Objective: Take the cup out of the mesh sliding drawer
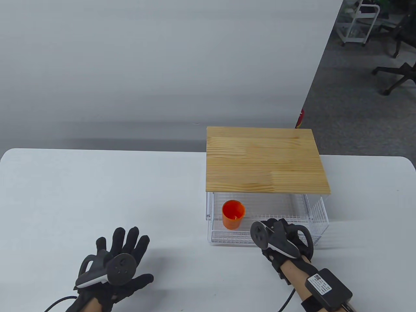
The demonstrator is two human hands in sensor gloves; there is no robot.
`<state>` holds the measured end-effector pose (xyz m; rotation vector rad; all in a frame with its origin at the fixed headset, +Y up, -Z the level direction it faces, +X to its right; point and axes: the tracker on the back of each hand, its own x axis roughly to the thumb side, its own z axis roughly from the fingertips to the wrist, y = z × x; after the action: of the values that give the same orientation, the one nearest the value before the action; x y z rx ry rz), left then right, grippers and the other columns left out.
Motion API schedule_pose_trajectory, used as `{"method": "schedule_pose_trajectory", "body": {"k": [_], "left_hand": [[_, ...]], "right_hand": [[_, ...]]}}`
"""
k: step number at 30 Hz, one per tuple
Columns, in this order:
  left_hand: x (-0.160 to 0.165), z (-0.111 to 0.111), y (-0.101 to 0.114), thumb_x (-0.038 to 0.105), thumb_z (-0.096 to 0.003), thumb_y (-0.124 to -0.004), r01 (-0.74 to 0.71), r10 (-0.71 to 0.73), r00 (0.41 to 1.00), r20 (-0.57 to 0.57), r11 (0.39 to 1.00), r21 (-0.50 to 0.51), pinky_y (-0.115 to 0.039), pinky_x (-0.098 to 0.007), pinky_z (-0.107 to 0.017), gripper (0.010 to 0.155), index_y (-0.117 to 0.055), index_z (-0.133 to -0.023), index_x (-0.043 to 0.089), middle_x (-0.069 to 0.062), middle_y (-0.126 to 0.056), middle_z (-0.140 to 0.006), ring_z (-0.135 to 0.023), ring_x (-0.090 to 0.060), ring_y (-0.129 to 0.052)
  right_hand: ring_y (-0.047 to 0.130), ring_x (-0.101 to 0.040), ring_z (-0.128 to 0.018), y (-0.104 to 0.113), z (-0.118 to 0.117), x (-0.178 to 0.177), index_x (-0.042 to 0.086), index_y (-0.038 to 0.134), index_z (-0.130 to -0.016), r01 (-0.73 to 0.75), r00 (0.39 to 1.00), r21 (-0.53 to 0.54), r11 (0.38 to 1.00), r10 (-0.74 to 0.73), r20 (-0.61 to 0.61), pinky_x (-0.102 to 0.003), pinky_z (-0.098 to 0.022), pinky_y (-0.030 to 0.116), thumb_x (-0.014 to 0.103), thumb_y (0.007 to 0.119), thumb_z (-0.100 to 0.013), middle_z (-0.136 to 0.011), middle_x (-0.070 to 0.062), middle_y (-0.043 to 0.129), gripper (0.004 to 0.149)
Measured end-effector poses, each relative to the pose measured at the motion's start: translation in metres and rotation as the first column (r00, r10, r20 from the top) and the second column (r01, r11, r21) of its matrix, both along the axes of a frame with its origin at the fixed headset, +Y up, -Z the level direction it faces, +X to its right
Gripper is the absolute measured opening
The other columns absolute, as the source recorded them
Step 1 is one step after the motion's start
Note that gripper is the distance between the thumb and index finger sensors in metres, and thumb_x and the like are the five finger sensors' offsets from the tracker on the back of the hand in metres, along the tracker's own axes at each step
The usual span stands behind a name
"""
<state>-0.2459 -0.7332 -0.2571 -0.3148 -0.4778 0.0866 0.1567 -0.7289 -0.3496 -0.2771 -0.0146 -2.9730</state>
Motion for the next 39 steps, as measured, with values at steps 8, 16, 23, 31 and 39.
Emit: {"method": "schedule_pose_trajectory", "body": {"k": [8, 16, 23, 31, 39], "left_hand": [[0.0, 0.0, 0.0, 0.07, -0.0549, -0.054, 0.0, 0.0, 1.0, 0.0, 1.0, -0.001, 0.001, -0.085, -0.05, 0.096, 0.005, -0.109, 0.017, -0.023, 0.011, -0.111, -0.094, -0.061, 0.01], [0.0, 0.0, 0.0, 0.069, -0.0552, -0.054, 0.002, -0.002, 1.0, -0.002, 1.0, 0.006, 0.0, -0.085, -0.05, 0.096, 0.005, -0.109, 0.017, -0.023, 0.011, -0.11, -0.094, -0.061, 0.01], [0.0, -0.001, -0.001, 0.068, -0.0553, -0.055, 0.005, -0.005, 1.0, -0.003, 1.0, -0.001, -0.001, -0.085, -0.051, 0.096, 0.005, -0.109, 0.017, -0.023, 0.011, -0.111, -0.094, -0.061, 0.009], [0.001, 0.001, 0.001, 0.068, -0.0554, -0.055, 0.001, -0.001, 1.0, 0.006, 1.0, 0.015, 0.0, -0.085, -0.05, 0.096, 0.005, -0.109, 0.017, -0.023, 0.011, -0.111, -0.094, -0.061, 0.01], [0.0, 0.001, 0.001, 0.068, -0.0555, -0.055, -0.008, 0.008, 1.0, 0.001, 1.0, 0.015, 0.0, -0.085, -0.05, 0.096, 0.005, -0.109, 0.017, -0.023, 0.011, -0.111, -0.094, -0.061, 0.01]], "right_hand": [[0.112, -0.04, -0.059, 0.001, 0.004, -0.001, 0.028, 0.092, -0.074, -0.004, 1.0, -0.008, 1.0, 0.004, -0.008, -0.069, -0.043, 0.095, 0.027, 0.08, -0.065, -0.075, -0.009, 0.106, 0.015], [0.112, -0.039, -0.058, 0.002, 0.007, -0.002, 0.029, 0.093, -0.072, -0.008, 1.0, -0.008, 1.0, 0.008, -0.014, -0.068, -0.041, 0.096, 0.027, 0.08, -0.065, -0.074, -0.009, 0.107, 0.014], [0.112, -0.04, -0.057, 0.003, 0.009, -0.001, 0.029, 0.093, -0.072, -0.011, 1.0, -0.014, 1.0, 0.011, -0.012, -0.068, -0.041, 0.096, 0.028, 0.08, -0.066, -0.073, -0.009, 0.107, 0.014], [0.113, -0.039, -0.057, 0.003, 0.013, -0.001, 0.029, 0.093, -0.072, -0.019, 1.0, -0.018, 1.0, 0.019, -0.02, -0.067, -0.041, 0.097, 0.028, 0.08, -0.066, -0.073, -0.009, 0.107, 0.015], [0.113, -0.039, -0.057, 0.003, 0.016, -0.001, 0.029, 0.093, -0.072, -0.024, 1.0, -0.033, 0.999, 0.023, -0.018, -0.067, -0.041, 0.097, 0.028, 0.08, -0.066, -0.073, -0.009, 0.108, 0.015]]}}
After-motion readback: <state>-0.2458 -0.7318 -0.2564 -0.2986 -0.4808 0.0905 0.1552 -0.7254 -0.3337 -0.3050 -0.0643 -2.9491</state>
